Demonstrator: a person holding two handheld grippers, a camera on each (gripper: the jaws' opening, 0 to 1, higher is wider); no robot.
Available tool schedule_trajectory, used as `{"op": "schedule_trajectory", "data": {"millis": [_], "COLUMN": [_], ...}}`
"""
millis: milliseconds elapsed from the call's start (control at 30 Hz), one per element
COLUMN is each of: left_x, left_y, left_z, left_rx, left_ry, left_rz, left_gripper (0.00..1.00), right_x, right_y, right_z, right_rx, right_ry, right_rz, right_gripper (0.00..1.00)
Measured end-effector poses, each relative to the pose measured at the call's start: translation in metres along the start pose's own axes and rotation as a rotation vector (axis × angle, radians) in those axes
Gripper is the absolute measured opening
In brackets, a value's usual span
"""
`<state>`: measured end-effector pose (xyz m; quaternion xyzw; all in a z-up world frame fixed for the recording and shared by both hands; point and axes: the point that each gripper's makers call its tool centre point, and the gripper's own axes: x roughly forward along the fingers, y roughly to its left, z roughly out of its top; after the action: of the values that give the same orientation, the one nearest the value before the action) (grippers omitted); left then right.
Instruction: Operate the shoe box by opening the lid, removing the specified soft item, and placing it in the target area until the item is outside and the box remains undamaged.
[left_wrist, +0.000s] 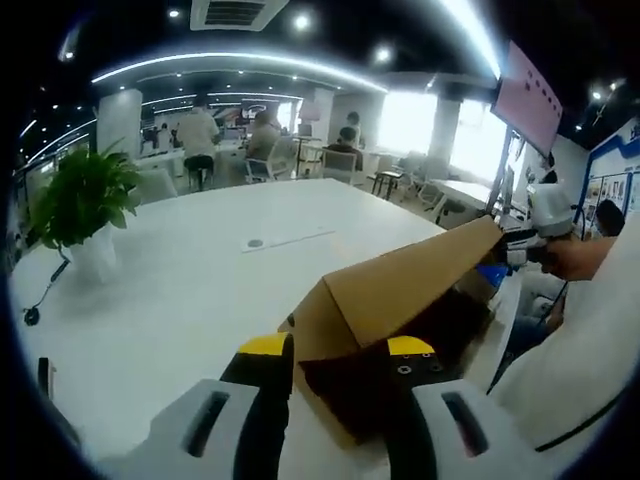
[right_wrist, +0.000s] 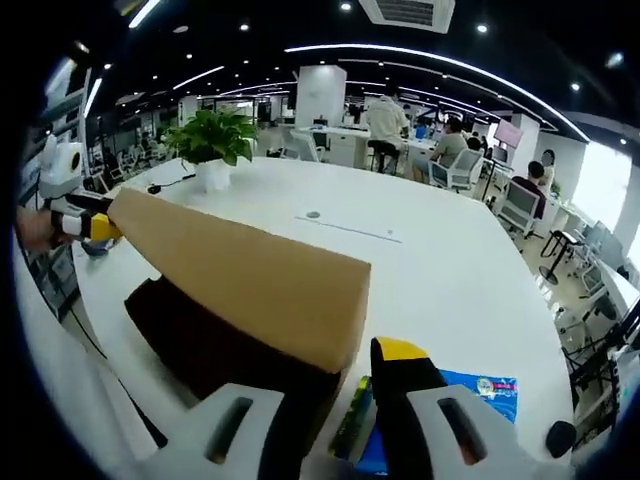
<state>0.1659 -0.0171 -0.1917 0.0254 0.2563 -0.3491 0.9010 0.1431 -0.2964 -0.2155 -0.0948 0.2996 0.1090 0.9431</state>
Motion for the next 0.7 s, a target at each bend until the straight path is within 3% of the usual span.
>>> {"op": "schedule_trajectory", "data": {"millis": [233,633,700], "left_x": [-0.001,-0.003,-0.003], "left_y": [-0.011,-0.017,-0.02], "left_z": [0.0,-0.005,-0.008], "left_rx": [0.039,0.07,0.057], "left_ry": [-0.005,0.006,0.014], "left_rz": [-0.023,-0.031,-0.046], "left_gripper": [0.31,0.36,0.39], "right_x": [-0.014,-0.024,-0.024], "right_y": [0.009,0.023,0.027], "right_z": [0.001,-0.008,-0.011], "right_rx": [-0.088,-0.09,-0.123], "right_ry": [0.0,0.019,0.028], "right_rz": [0.006,0.024,0.03], "right_gripper": [0.21,0.29,0.32]}}
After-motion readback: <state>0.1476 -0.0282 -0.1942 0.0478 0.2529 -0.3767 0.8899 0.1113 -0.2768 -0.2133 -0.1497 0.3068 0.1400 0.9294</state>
